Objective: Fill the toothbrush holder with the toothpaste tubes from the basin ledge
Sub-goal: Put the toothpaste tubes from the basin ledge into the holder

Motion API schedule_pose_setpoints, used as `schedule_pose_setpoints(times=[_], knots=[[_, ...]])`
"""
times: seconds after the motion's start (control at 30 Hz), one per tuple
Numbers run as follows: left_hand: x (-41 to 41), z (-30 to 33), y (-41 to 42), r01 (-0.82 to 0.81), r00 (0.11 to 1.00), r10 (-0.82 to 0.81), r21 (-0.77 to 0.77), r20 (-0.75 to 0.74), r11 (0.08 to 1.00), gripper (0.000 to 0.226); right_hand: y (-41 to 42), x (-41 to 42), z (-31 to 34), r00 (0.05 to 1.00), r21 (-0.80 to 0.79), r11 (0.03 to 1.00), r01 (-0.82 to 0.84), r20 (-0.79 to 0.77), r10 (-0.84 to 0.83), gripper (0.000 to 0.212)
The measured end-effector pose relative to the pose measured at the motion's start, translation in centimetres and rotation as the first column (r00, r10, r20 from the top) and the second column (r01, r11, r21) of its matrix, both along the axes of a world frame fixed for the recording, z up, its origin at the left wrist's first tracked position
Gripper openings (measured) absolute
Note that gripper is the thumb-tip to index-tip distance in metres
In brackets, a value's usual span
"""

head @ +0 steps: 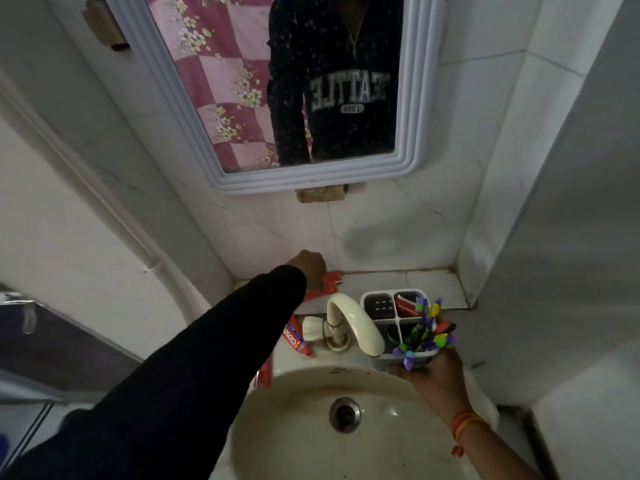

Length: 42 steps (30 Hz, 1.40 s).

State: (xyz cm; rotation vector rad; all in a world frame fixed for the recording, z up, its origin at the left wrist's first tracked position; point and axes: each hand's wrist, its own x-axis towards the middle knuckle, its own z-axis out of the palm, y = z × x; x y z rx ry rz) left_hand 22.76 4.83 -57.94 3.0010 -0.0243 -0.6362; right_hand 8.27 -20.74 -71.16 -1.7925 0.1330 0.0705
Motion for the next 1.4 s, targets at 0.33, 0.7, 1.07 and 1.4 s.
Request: schedule_pose_setpoints(times=[0.33, 0.7, 1.07, 1.4], knots=[[-0.2, -5.5, 1.0, -0.002, 0.997, -0.016, 0.212, 0.081, 0.977, 0.029, 0.5, 0.4, 0.1, 0.995, 0.031, 0.997, -0.076, 0.070, 0.074, 0.052], [-2.6, 5.2, -5.1, 0.170, 0.897, 0.108, -0.560, 0.429, 0.811, 0.034, 0.1, 0.7, 0.0, 0.998, 0.068, 0.997, -0.020, -0.062, 0.024, 0.075], [-4.0, 4.4, -7.9, 0.075, 0.997, -0.027, -0.703, 0.079, 0.708, 0.035, 0.1, 0.4, 1.0, 0.999, -0.045, 0.999, -0.028, -0.030, 0.027, 0.066], [1.1, -4.4, 1.8, -0.005, 0.999, 0.003, 0.048, 0.039, 0.999, 0.040, 0.2, 0.6, -0.5, 0.996, -0.008, 0.998, -0.058, -0.068, 0.057, 0.033]])
